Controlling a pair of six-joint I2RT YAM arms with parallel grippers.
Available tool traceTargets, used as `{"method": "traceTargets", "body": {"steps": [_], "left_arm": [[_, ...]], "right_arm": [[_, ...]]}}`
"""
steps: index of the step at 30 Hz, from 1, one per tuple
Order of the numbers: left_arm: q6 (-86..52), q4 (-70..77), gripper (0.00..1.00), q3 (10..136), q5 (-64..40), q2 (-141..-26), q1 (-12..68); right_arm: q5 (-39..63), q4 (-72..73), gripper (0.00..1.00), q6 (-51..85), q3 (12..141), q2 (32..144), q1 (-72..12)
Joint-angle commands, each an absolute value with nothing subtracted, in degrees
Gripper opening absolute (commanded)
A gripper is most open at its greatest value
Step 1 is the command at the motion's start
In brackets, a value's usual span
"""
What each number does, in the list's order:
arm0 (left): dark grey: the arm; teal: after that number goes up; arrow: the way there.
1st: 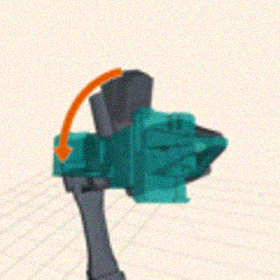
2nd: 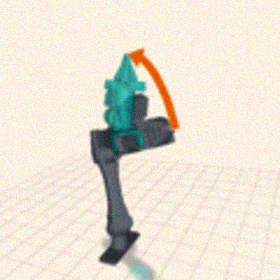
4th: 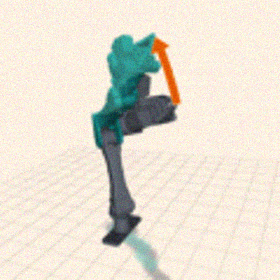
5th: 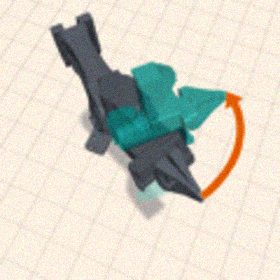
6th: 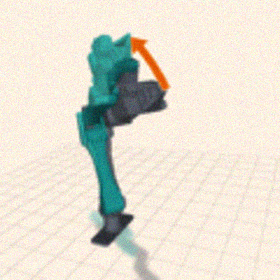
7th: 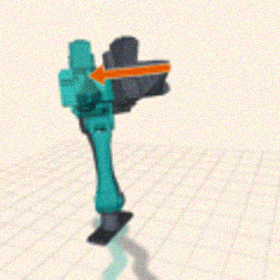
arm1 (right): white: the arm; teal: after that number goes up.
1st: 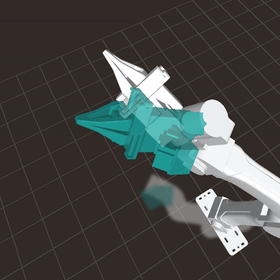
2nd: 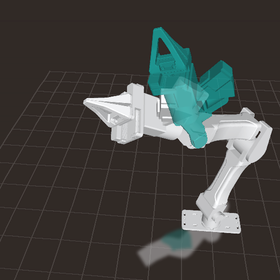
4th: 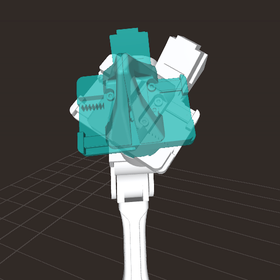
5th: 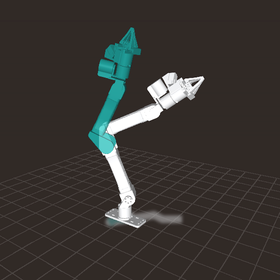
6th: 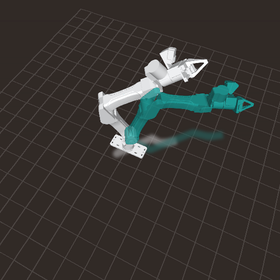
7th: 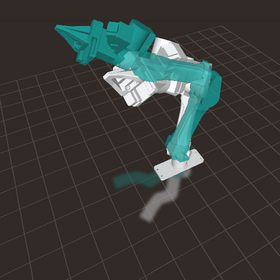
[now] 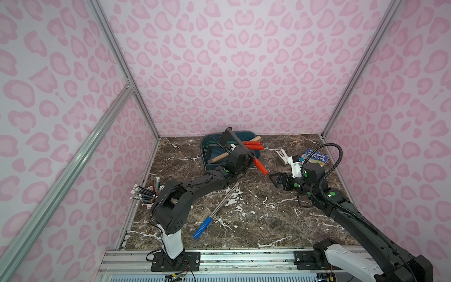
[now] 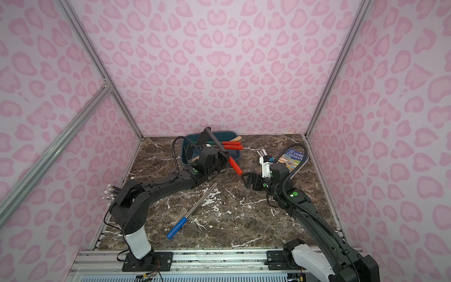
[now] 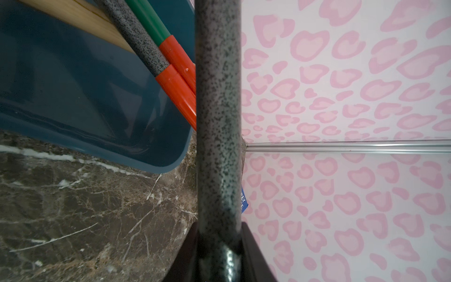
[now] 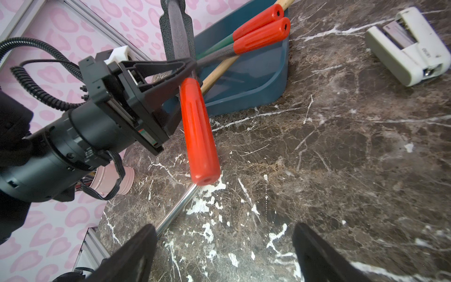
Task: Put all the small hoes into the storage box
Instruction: Place the hoe in the storage box.
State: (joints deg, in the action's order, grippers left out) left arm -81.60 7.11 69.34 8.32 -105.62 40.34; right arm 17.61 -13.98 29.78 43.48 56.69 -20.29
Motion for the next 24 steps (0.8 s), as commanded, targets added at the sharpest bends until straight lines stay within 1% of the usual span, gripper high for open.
{"method": "traceTargets", "body": {"steps": [1, 8, 18, 24], "left_arm": [[-82.56, 11.68, 0.01, 69.83, 12.04, -105.45, 40.25], [-83.72, 10.65, 0.01, 69.16, 14.85, -104.86, 39.99], [-87.60, 10.89, 0.01, 67.77, 15.81, -105.03, 39.11], [-90.08, 9.02, 0.01, 69.61, 16.17, -106.41, 38.78]], "right_arm": [[17.24, -13.18, 0.92, 29.54, 43.47, 56.51, -20.39], [17.37, -12.99, 0.92, 29.65, 43.35, 56.60, -20.43], [18.41, -12.39, 0.91, 29.30, 44.46, 57.65, -20.48], [18.30, -12.22, 0.92, 29.22, 45.13, 58.25, -20.91]]}}
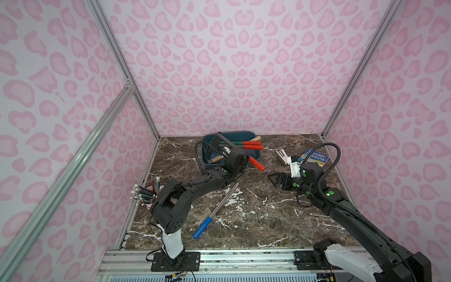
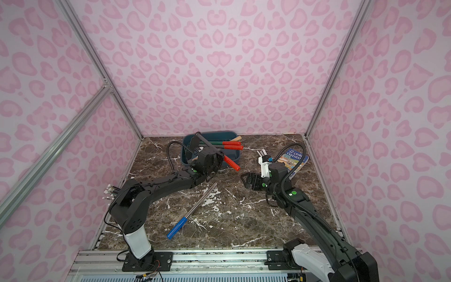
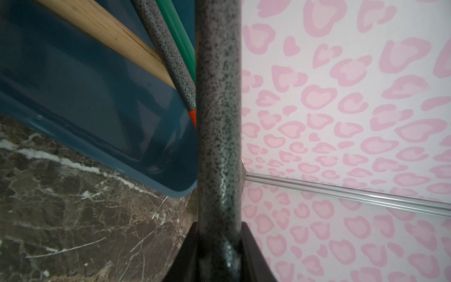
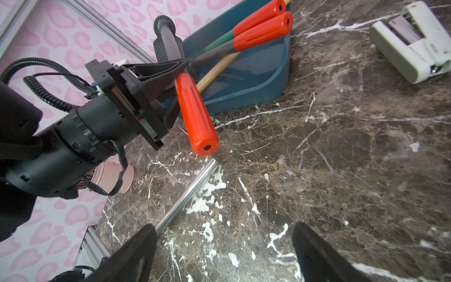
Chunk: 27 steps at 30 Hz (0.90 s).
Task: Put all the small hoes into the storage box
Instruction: Place the hoe in the storage box.
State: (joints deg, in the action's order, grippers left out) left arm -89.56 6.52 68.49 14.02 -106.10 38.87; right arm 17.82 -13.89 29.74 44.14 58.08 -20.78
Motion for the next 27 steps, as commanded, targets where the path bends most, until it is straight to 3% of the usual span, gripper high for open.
{"method": "traceTargets", "body": {"steps": [1, 27], "left_arm": [[-90.71, 8.63, 0.01, 69.90, 16.42, -106.60, 38.73], [-99.38, 2.74, 0.01, 76.67, 23.88, -112.76, 38.41]], "right_arm": [[18.21, -12.22, 0.92, 29.27, 45.22, 58.27, -21.03], [17.74, -12.74, 0.91, 28.92, 44.43, 57.39, -21.09]]}}
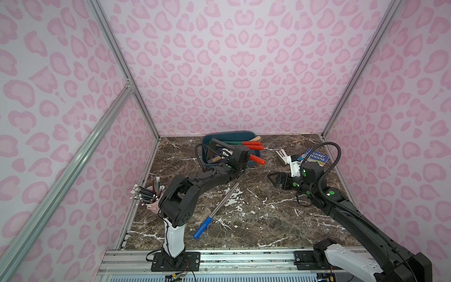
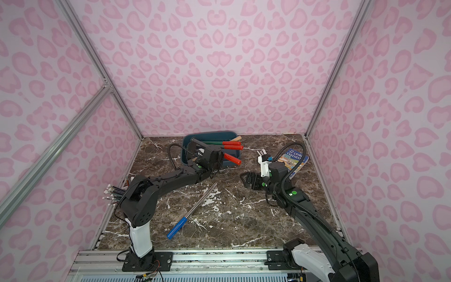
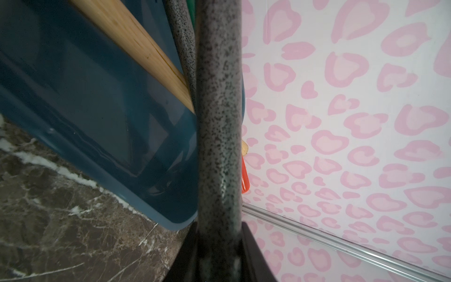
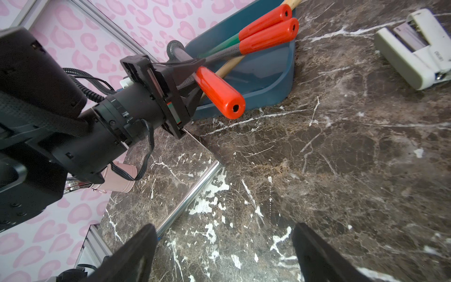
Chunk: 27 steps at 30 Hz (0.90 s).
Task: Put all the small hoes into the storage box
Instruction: Place the hoe in the storage box.
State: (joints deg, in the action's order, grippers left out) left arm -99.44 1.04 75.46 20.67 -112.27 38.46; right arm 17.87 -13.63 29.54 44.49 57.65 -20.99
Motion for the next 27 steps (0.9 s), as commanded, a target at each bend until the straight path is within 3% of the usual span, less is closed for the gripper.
{"method": "traceTargets", "body": {"steps": [1, 27], "left_arm": [[-99.41, 2.66, 0.01, 77.08, 23.91, -113.04, 38.28], [-106.70, -0.47, 0.01, 84.26, 26.41, -120.22, 37.56]], "right_arm": [[17.71, -12.74, 0.92, 28.87, 44.41, 57.44, -21.09], [16.74, -13.62, 0.92, 28.01, 43.63, 56.74, -21.09]]}}
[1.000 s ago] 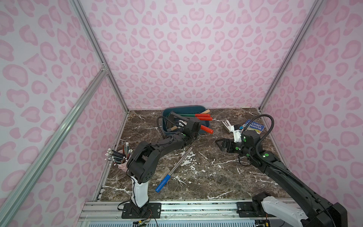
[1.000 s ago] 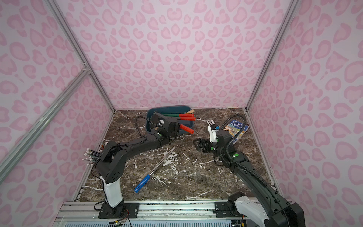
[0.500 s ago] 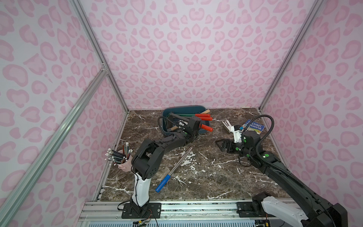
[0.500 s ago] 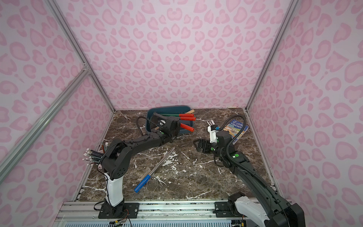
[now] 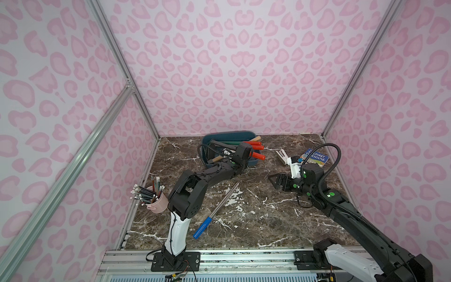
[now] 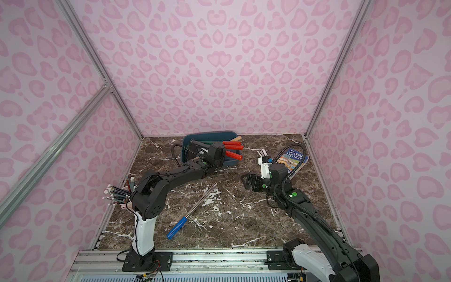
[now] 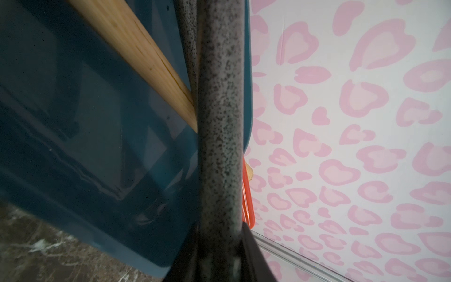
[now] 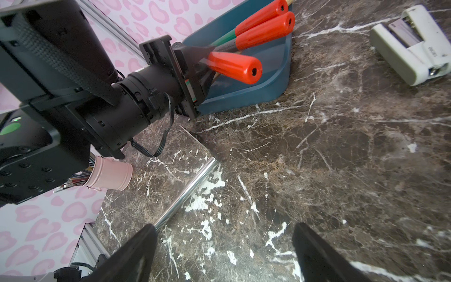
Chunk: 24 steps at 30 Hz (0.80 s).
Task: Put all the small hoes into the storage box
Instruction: Place the hoe in the storage box.
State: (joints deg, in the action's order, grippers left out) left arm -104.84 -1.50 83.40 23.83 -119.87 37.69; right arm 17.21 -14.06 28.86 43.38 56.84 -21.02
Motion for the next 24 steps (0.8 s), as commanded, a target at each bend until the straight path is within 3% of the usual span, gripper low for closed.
{"method": "traceTargets", "body": {"steps": [1, 24], "left_arm": [[-106.63, -0.72, 0.01, 84.69, 26.99, -120.30, 37.55], [-112.84, -3.08, 0.02, 90.69, 32.92, -124.94, 37.44]], "right_arm": [[16.72, -13.71, 0.92, 28.01, 43.62, 56.78, -21.09], [16.28, -14.32, 0.92, 27.39, 43.36, 56.43, -21.07]]}}
